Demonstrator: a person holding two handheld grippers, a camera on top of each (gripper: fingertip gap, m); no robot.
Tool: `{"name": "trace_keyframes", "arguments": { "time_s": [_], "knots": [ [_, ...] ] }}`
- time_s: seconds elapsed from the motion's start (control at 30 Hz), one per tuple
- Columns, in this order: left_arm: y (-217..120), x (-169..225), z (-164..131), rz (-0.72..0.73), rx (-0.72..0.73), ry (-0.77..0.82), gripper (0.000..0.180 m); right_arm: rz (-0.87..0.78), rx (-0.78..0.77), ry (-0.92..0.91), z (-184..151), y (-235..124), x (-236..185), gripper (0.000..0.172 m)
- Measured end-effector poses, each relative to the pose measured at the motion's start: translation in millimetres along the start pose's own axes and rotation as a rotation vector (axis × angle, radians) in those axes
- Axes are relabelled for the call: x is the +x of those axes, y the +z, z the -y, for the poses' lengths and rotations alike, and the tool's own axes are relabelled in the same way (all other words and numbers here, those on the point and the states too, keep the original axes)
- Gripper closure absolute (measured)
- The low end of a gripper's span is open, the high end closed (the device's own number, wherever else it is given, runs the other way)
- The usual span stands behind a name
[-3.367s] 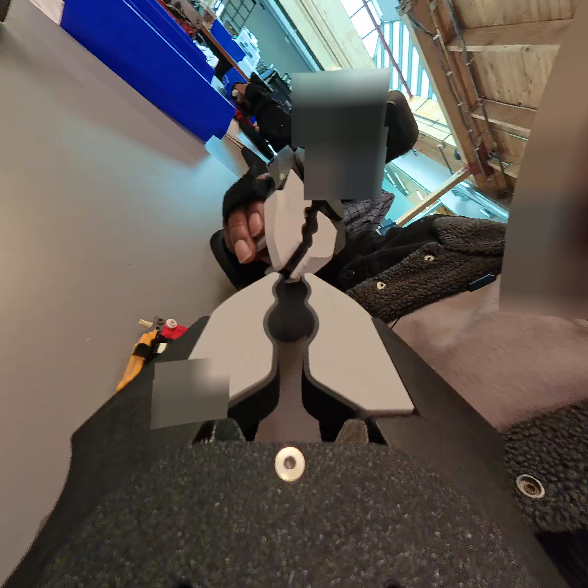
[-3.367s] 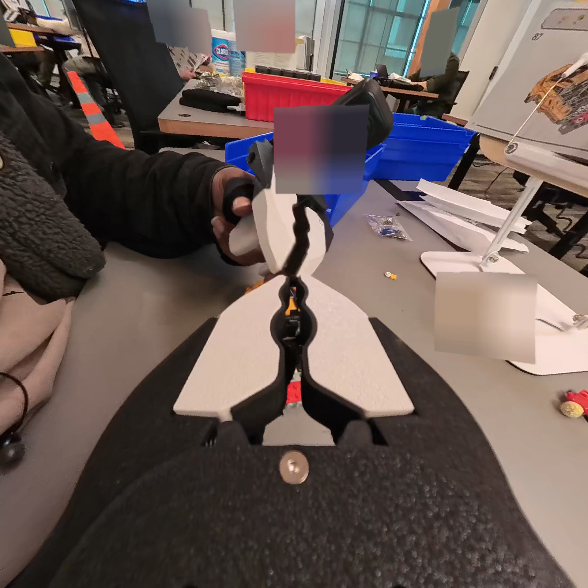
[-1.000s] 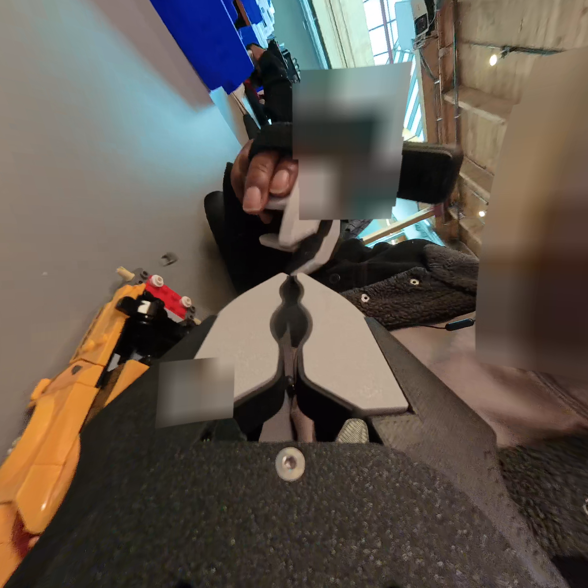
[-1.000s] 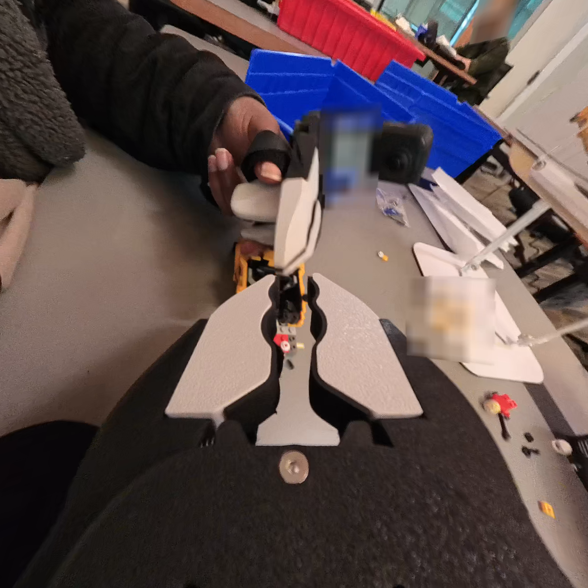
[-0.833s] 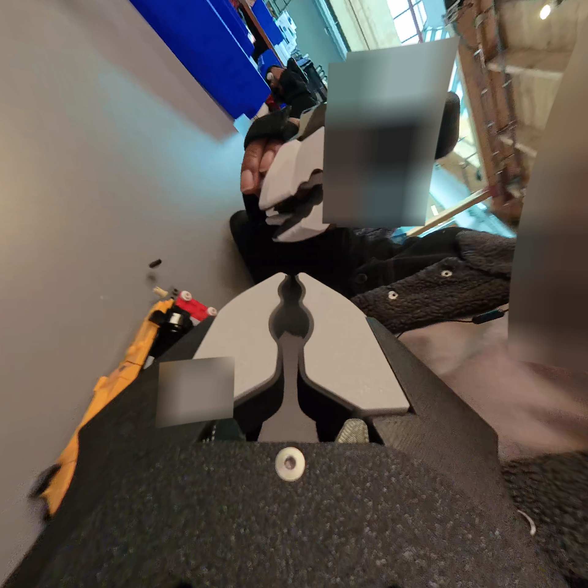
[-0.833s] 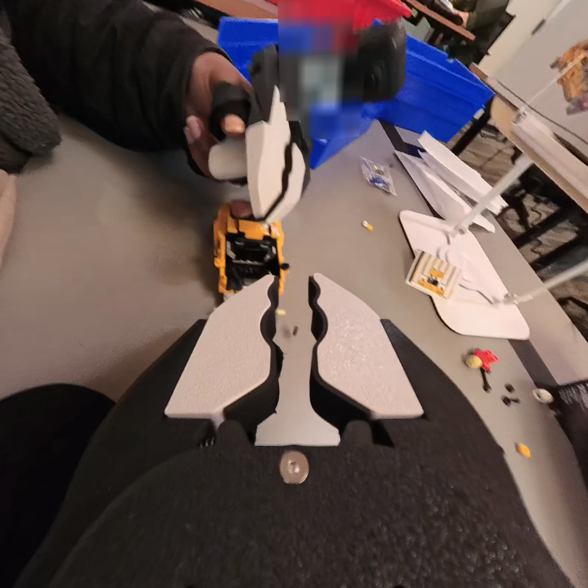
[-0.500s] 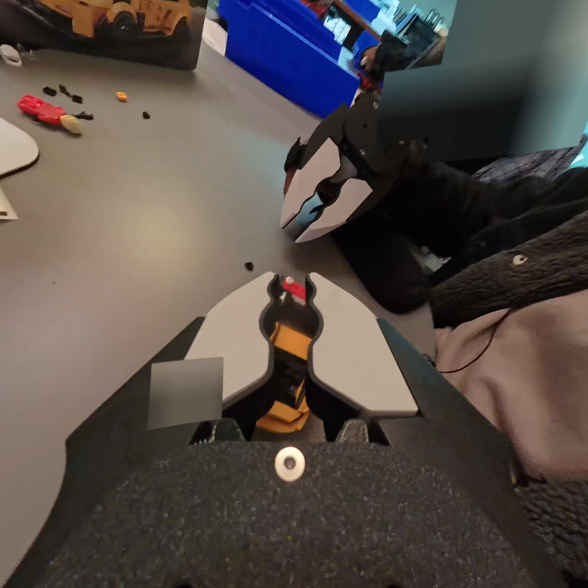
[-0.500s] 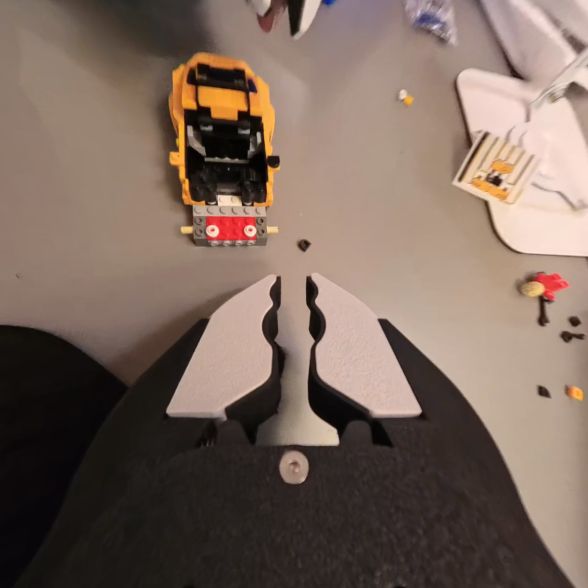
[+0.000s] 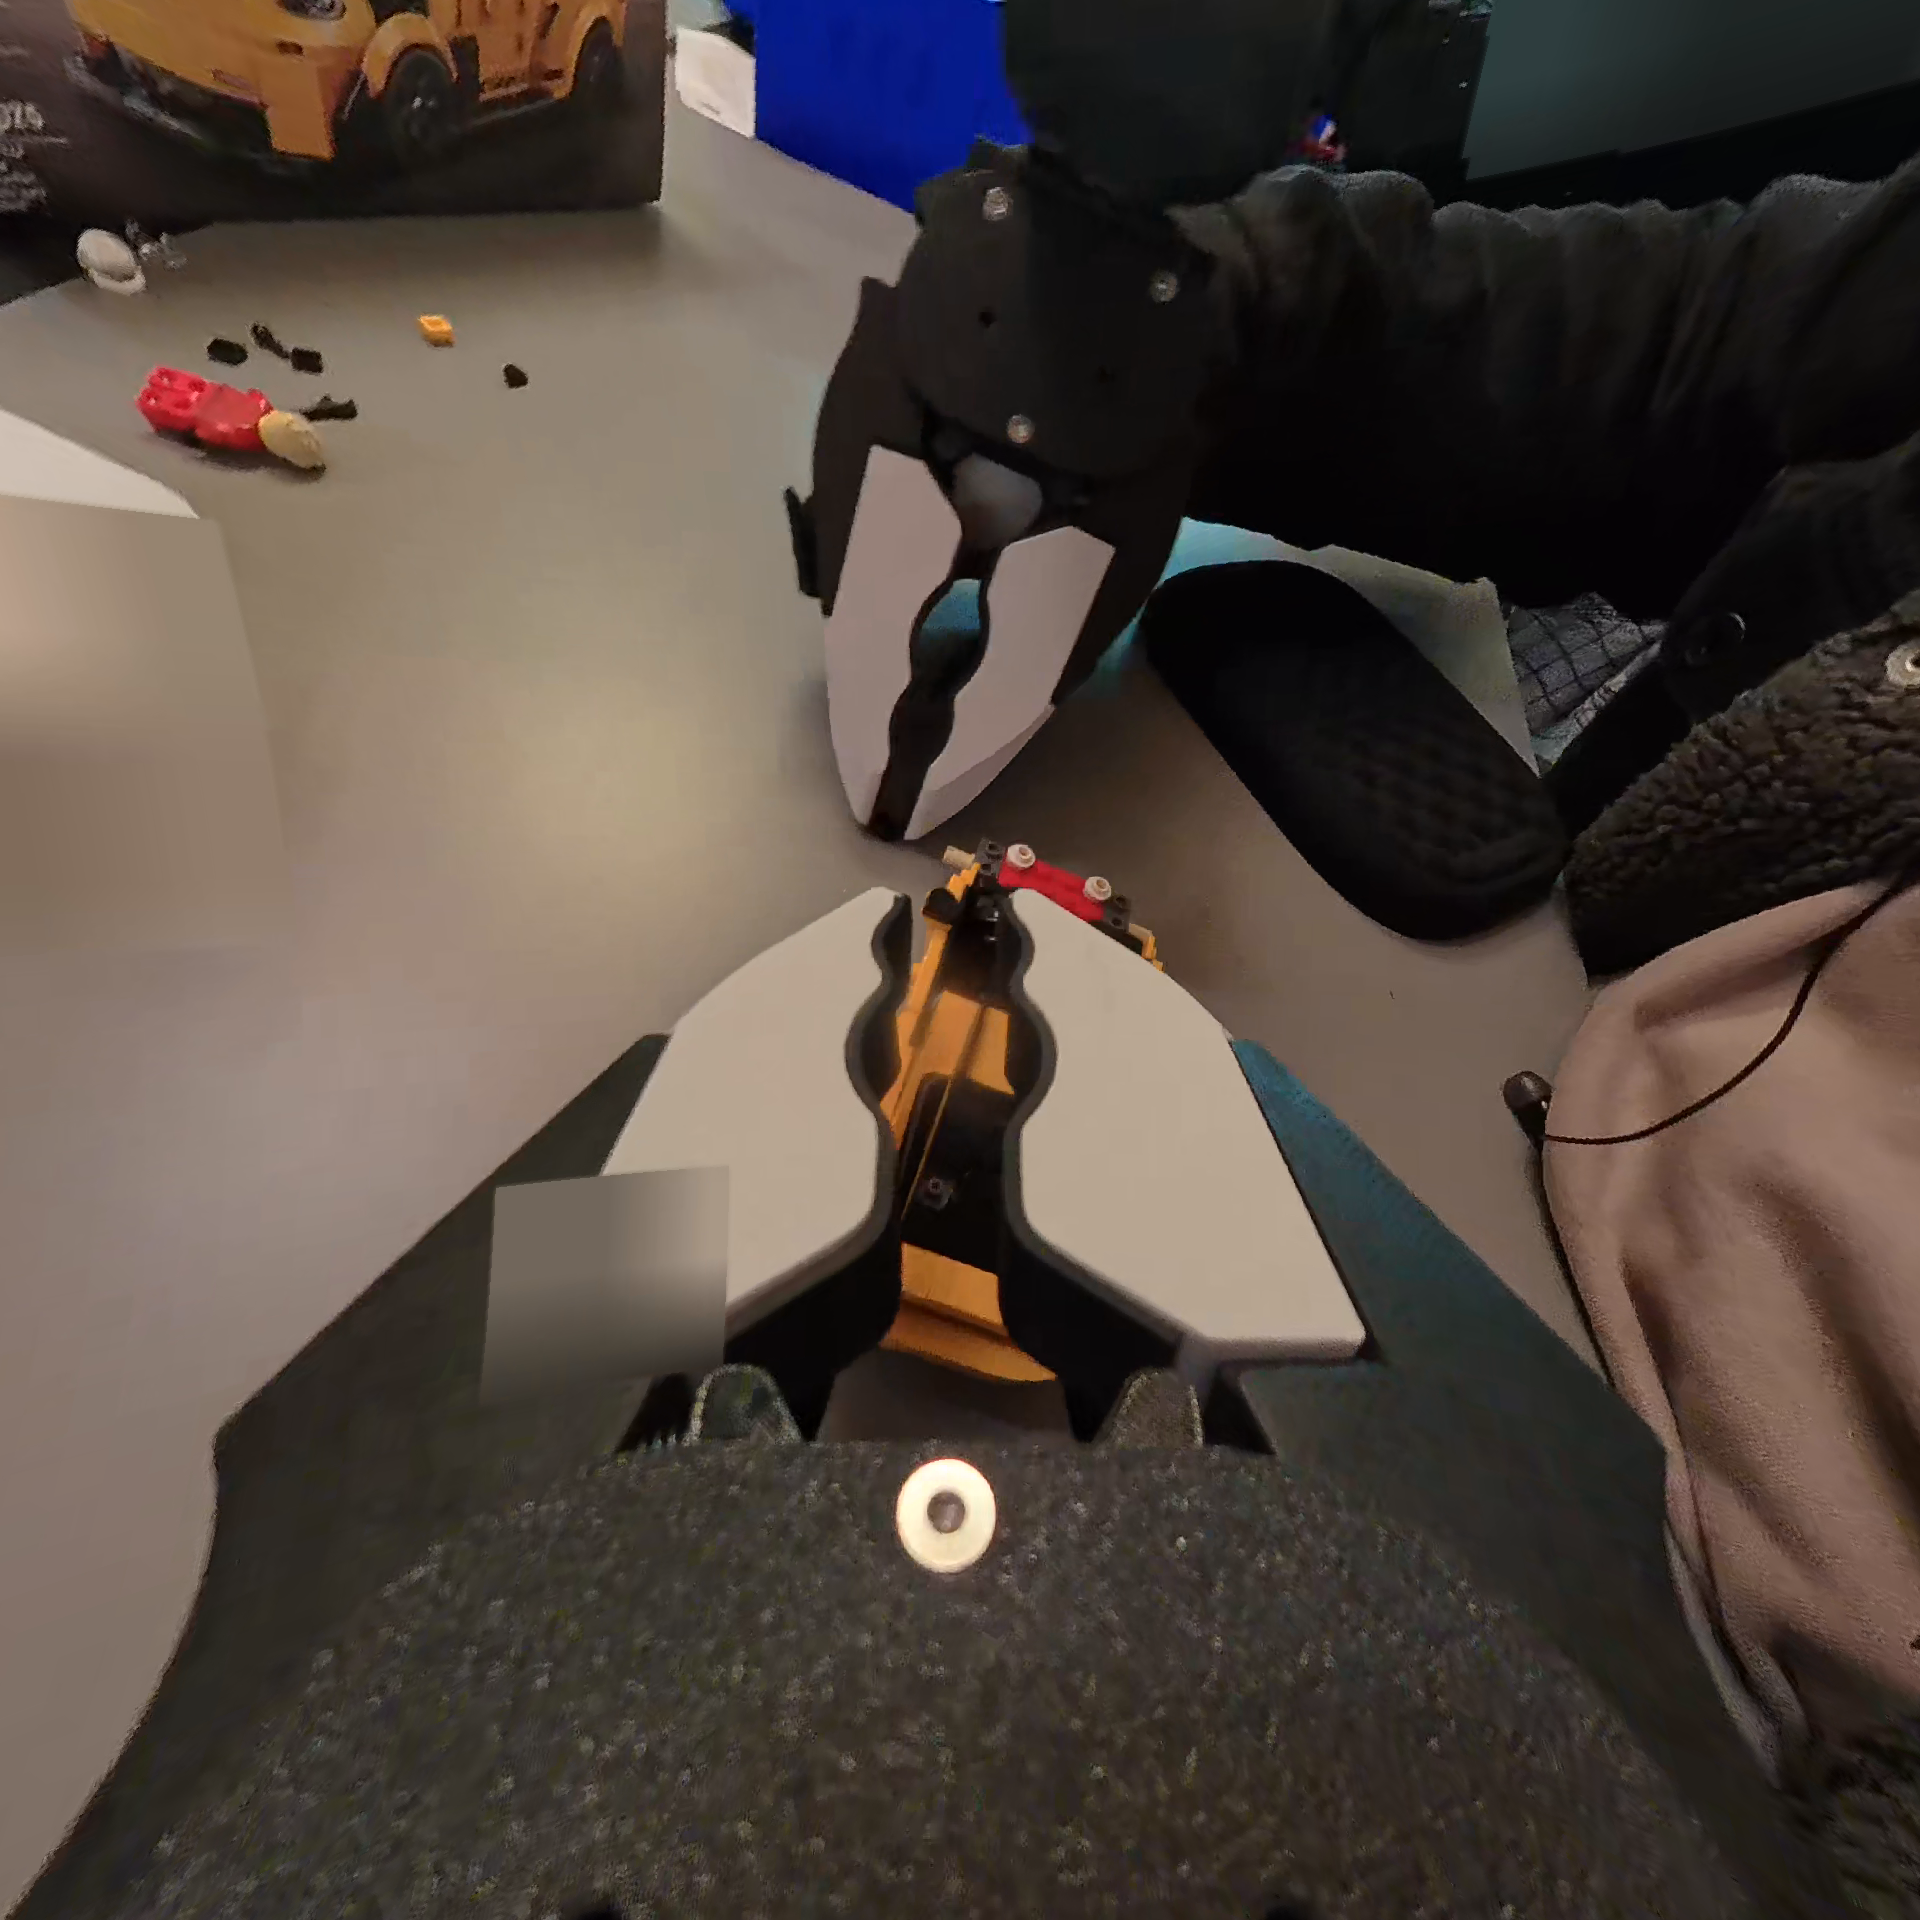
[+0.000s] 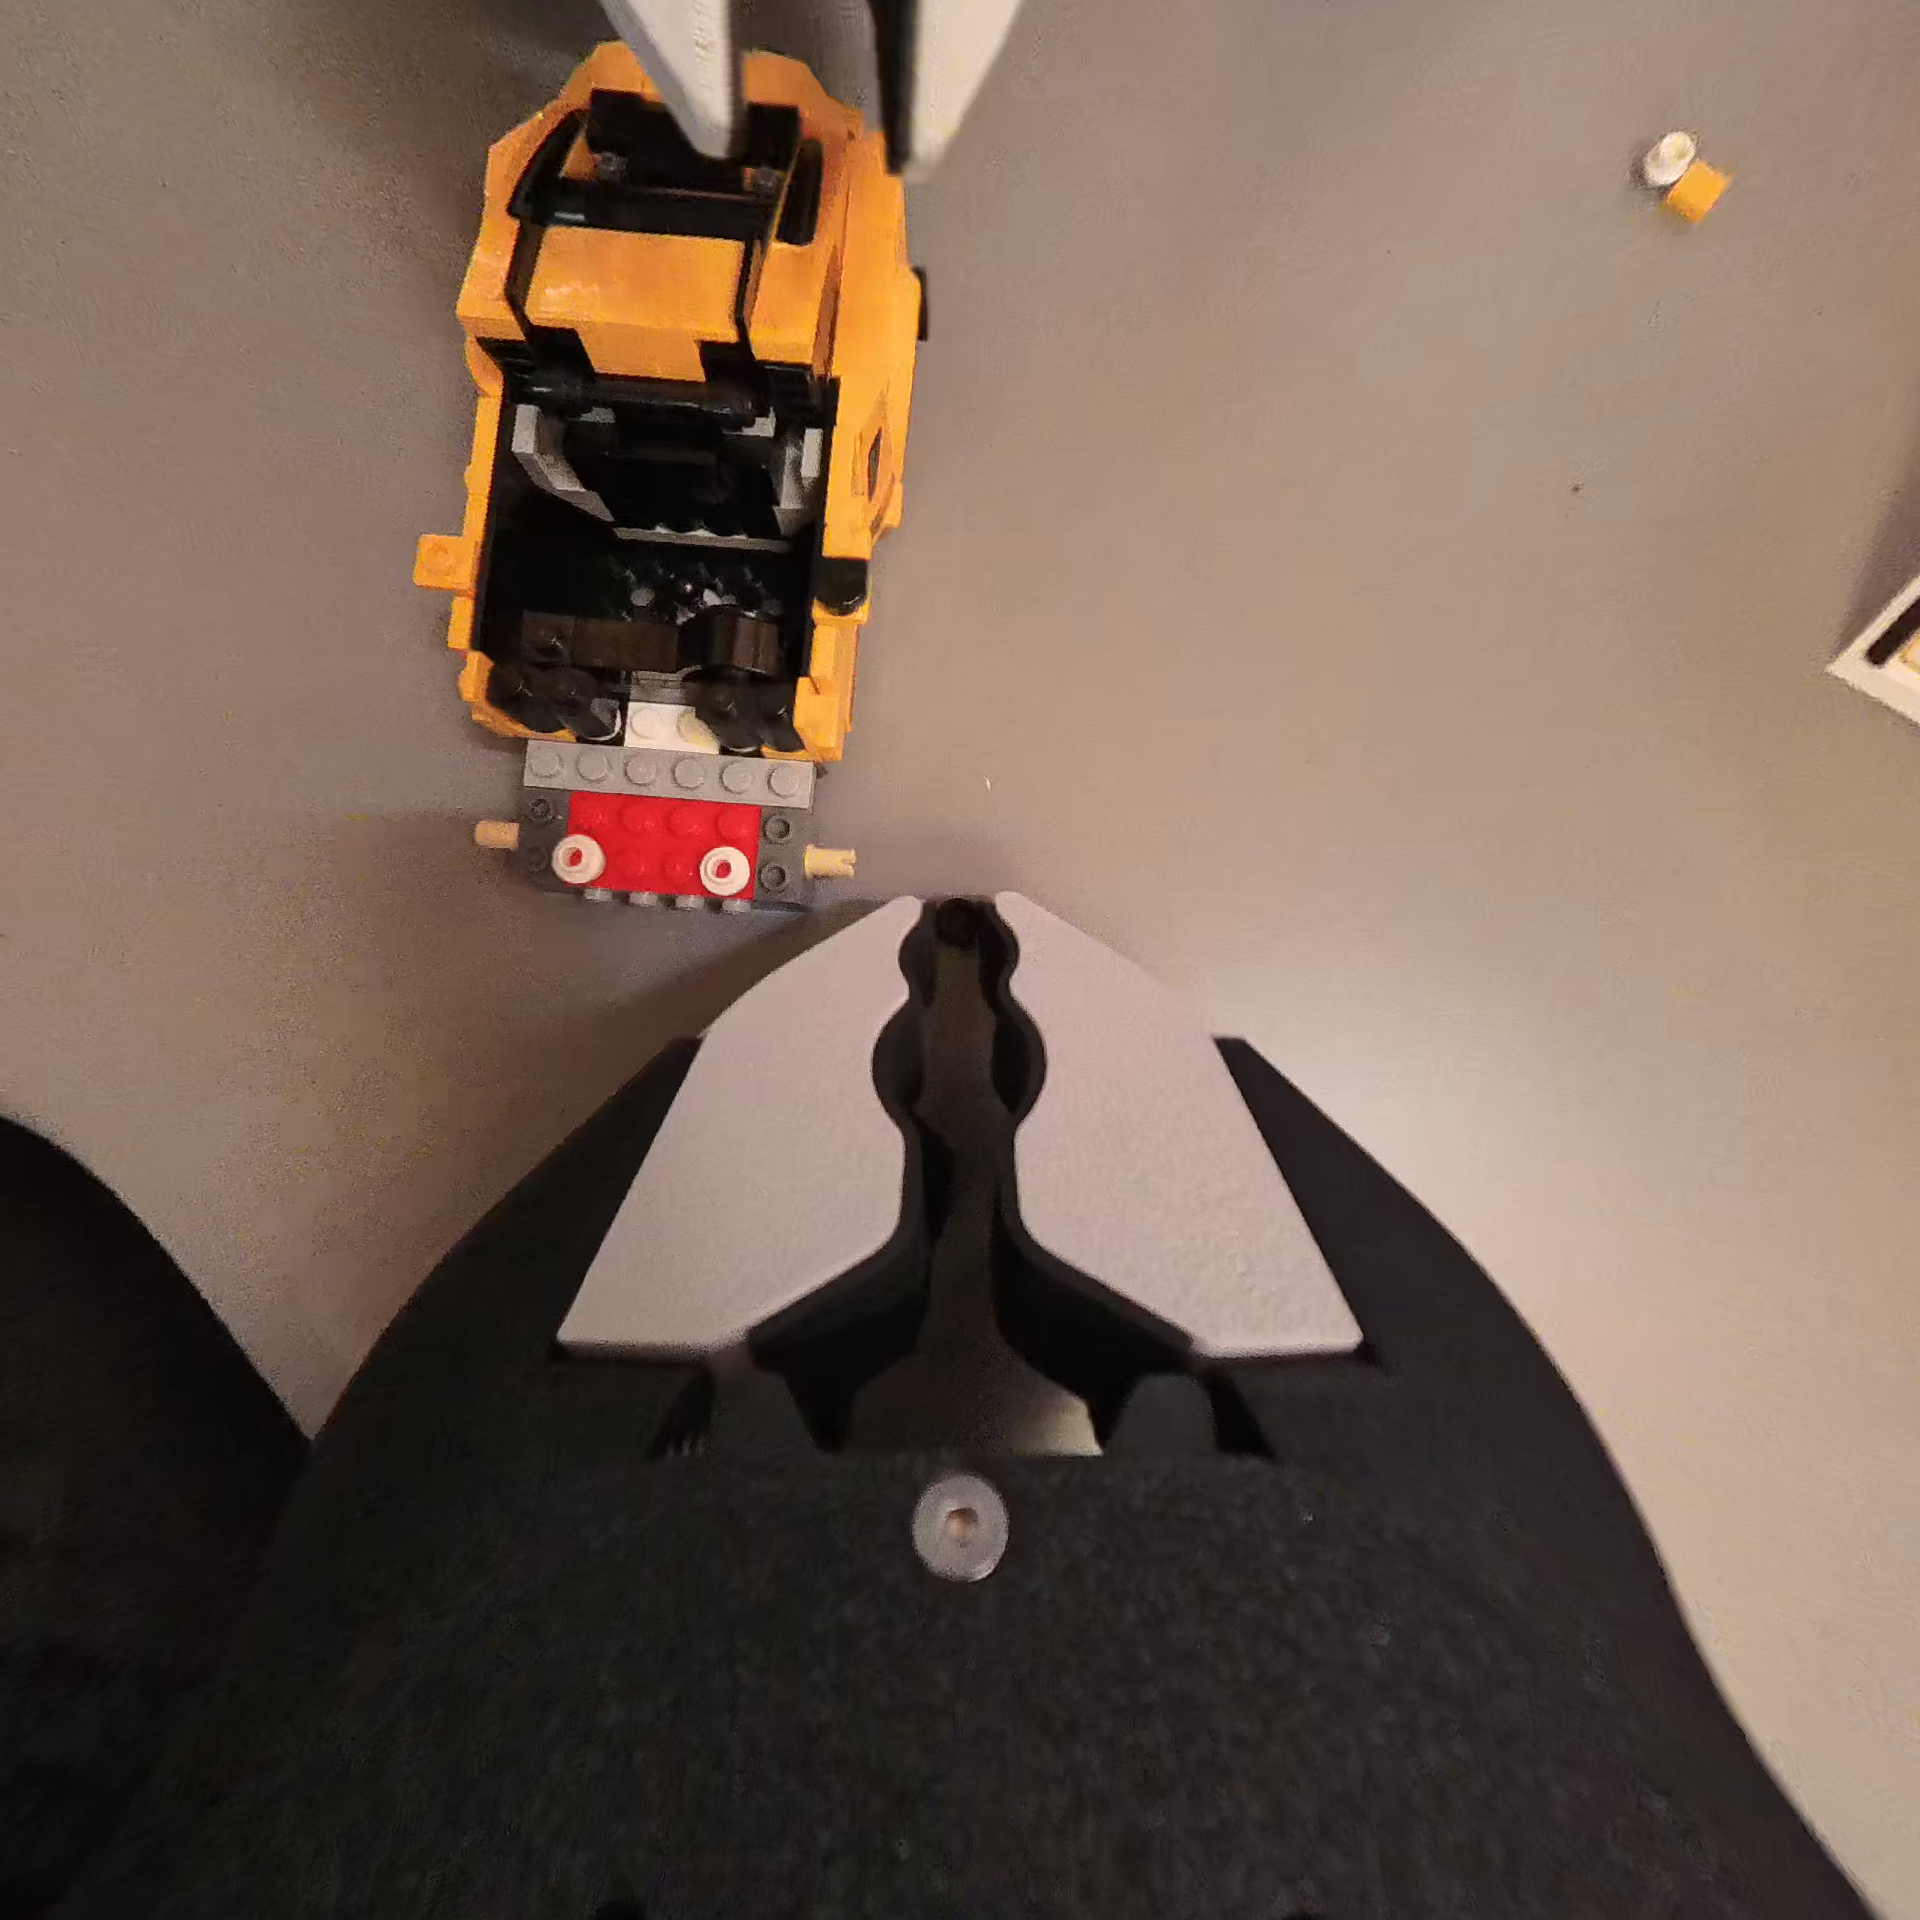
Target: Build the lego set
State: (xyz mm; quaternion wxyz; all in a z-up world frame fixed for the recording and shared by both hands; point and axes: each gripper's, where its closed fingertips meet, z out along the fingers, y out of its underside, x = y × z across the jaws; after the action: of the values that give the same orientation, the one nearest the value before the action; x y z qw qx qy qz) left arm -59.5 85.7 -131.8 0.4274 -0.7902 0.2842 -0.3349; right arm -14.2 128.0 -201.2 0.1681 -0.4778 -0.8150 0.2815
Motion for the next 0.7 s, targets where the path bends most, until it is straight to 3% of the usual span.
{"name": "trace_keyframes", "arguments": {
  "time_s": [0.1, 0.3, 0.43, 0.7],
  "knots": [
    [0.9, 9.6, 4.1, -0.007, 0.027, 0.091, 0.165, 0.02, 0.057, 0.047, 5.0, -8.2, -3.9, 0.165],
    [-0.8, 41.0, 28.4, 0.037, 0.171, 0.322, 0.162, 0.165, 0.681, 0.339, 91.8, -68.2, -34.6, 0.165],
    [-10.2, 53.9, 54.2, 0.208, 0.311, 0.53, 0.161, 0.234, 0.969, 0.539, 126.3, -93.9, -47.2, 0.165],
    [-33.8, 74.6, 74.2, 0.347, 0.452, 0.725, 0.165, 0.367, 1.155, 0.69, 157.6, -102.1, -65.2, 0.165]
  ]
}}
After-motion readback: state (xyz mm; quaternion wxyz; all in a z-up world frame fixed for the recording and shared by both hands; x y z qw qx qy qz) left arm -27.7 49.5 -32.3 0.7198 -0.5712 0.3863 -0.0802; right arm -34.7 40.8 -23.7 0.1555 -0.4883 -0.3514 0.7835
